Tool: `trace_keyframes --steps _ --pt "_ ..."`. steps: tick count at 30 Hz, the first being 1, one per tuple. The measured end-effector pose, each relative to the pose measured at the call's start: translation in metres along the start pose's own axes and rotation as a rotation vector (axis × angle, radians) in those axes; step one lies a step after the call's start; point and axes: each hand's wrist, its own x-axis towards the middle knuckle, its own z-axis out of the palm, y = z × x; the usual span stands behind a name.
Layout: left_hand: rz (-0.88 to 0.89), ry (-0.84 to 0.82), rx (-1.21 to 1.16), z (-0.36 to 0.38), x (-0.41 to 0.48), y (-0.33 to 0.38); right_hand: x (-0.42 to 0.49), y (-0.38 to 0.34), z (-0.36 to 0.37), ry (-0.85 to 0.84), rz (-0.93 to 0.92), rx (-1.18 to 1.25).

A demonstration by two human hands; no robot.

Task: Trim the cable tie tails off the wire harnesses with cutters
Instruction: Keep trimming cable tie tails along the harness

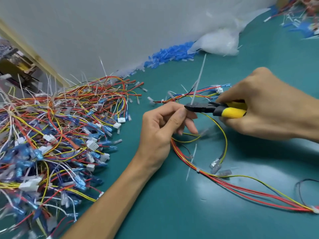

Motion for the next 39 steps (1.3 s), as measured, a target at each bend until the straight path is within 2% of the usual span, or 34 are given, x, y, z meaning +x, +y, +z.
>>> trace_keyframes --steps 5,19,28,39 --pt "0.042 0.019 0.004 -0.001 0.001 -0.002 0.001 0.0 0.004 -0.027 -0.009 -0.029" --pt "-0.067 0.076 0.008 0.001 0.0 0.002 0.001 0.027 0.023 -0.027 0.055 -0.174" --pt "-0.099 0.077 0.029 0.003 0.0 0.007 0.0 0.057 0.042 -0.016 0.108 -0.146" --pt "-0.098 0.076 0.032 0.004 0.0 0.008 -0.002 0.029 0.02 -0.086 0.178 -0.172"
